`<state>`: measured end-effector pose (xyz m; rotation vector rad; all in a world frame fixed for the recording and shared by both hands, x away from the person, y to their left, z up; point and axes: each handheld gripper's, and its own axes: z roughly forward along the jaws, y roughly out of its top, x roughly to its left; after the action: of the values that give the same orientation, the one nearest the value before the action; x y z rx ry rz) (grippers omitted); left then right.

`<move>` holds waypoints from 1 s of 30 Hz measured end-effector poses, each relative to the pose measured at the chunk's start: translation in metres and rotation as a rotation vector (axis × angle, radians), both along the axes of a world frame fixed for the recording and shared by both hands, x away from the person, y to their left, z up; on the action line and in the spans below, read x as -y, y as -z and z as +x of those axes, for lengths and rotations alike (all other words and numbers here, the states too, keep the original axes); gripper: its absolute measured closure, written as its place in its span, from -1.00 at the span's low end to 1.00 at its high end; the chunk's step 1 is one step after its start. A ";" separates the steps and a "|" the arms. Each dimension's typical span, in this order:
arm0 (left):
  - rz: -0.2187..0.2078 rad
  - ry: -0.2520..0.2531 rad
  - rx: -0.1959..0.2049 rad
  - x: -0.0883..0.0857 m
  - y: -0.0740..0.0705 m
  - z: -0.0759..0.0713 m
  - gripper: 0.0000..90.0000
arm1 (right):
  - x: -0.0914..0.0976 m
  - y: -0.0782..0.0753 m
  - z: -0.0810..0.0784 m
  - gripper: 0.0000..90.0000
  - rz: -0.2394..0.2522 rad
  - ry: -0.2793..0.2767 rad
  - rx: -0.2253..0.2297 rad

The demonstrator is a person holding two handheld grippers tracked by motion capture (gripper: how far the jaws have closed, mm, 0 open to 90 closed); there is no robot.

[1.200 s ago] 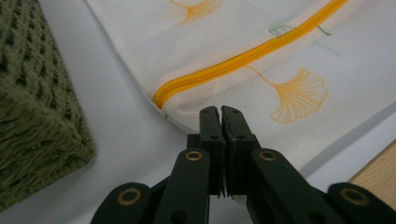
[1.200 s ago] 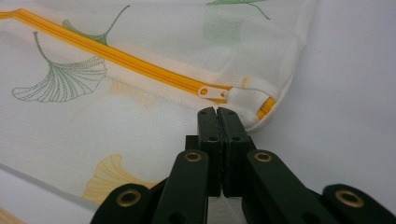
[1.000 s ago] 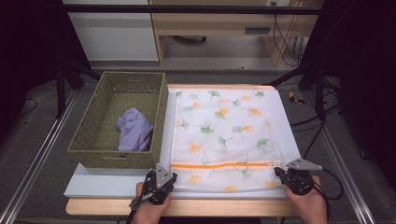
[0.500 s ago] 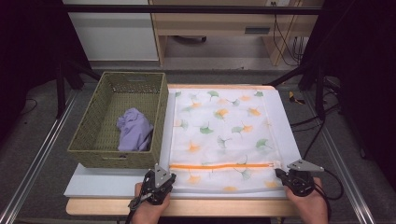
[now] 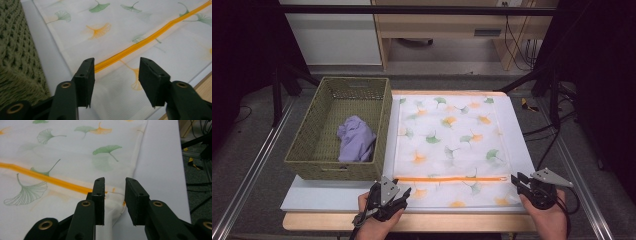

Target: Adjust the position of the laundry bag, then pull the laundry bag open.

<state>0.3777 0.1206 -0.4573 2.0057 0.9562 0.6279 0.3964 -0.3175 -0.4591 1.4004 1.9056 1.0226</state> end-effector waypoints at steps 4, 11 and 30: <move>-0.020 0.017 0.000 0.006 -0.001 0.000 -0.14 | 0.004 0.001 0.004 0.40 0.012 0.030 -0.002; -0.031 0.043 0.008 0.010 -0.003 -0.002 -0.39 | 0.003 0.004 0.010 0.18 0.028 0.008 -0.033; -0.067 0.185 0.024 0.067 -0.020 0.028 -0.81 | 0.012 0.011 0.014 0.17 0.090 0.010 -0.069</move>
<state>0.4054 0.0540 -0.4373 1.9945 0.7575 0.5103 0.4108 -0.3299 -0.4698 1.5128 1.9209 1.0803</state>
